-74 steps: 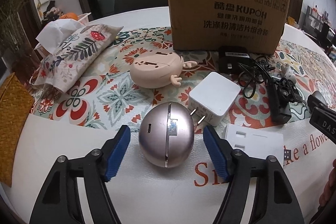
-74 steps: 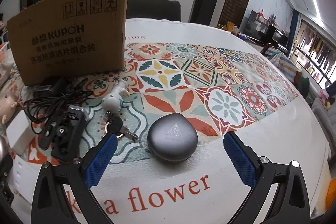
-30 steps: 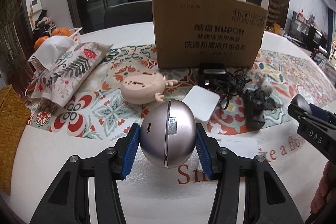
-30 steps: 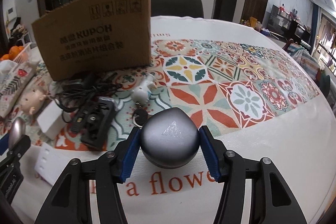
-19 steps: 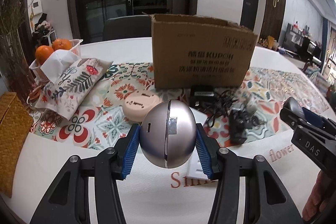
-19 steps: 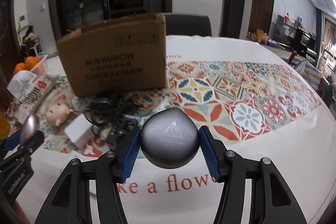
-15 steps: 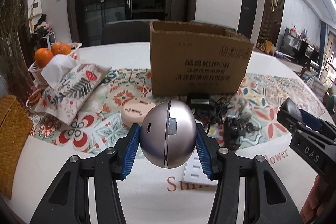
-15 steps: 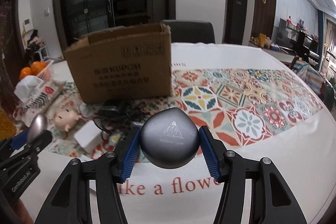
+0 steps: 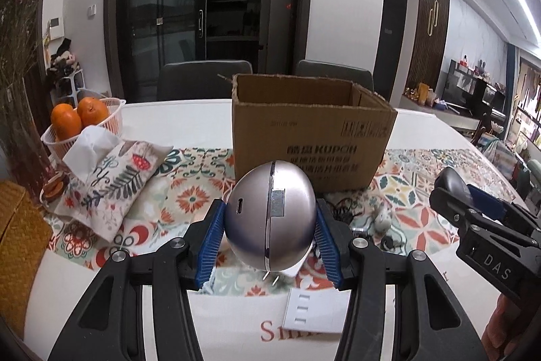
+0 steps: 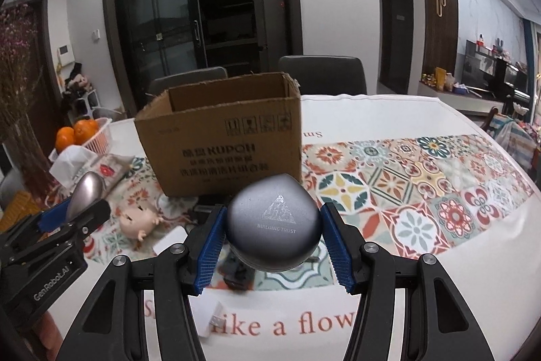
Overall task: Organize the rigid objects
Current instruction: 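Carry the silver ball and grey case over the cardboard box with both grippers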
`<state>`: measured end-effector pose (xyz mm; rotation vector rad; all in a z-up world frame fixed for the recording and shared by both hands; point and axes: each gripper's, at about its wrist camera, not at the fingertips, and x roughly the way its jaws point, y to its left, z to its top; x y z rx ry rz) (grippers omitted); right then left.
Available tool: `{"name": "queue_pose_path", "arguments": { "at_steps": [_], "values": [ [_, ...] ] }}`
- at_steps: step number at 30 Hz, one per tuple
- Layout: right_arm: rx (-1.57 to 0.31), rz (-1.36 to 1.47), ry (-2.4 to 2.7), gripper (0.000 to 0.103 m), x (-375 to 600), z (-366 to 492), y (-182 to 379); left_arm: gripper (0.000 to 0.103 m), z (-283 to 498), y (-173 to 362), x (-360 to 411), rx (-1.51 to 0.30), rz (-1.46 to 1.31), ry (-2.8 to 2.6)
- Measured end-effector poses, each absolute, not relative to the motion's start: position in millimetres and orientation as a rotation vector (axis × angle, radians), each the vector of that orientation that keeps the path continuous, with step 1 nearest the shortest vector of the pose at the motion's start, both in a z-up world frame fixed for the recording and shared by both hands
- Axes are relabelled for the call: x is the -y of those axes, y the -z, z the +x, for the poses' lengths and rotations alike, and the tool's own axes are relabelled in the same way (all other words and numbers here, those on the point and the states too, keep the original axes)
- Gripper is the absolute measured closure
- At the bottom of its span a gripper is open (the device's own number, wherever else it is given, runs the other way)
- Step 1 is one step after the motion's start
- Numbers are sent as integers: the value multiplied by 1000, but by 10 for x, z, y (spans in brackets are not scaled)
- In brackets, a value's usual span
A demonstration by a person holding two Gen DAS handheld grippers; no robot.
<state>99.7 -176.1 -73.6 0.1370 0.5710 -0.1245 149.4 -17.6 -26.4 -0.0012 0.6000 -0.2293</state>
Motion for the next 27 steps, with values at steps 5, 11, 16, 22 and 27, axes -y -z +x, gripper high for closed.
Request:
{"name": "queue_pose_path", "arguments": {
  "at_steps": [5,11,16,22,27],
  "values": [
    [-561,166,92,46,1772,1106,644,52,1617,159,205,-587,-6,246],
    [-553,186,72,46,1793,1241,569,52,1761,30,257,-572,8,252],
    [-534,181,65,46,1787,1350,476,52,1914,-60,280,-579,3,271],
    [-514,158,57,46,1777,1542,312,52,2133,-192,314,-586,6,275],
    [-513,155,36,46,1773,1752,193,52,2311,-328,336,-576,10,274]
  ]
}}
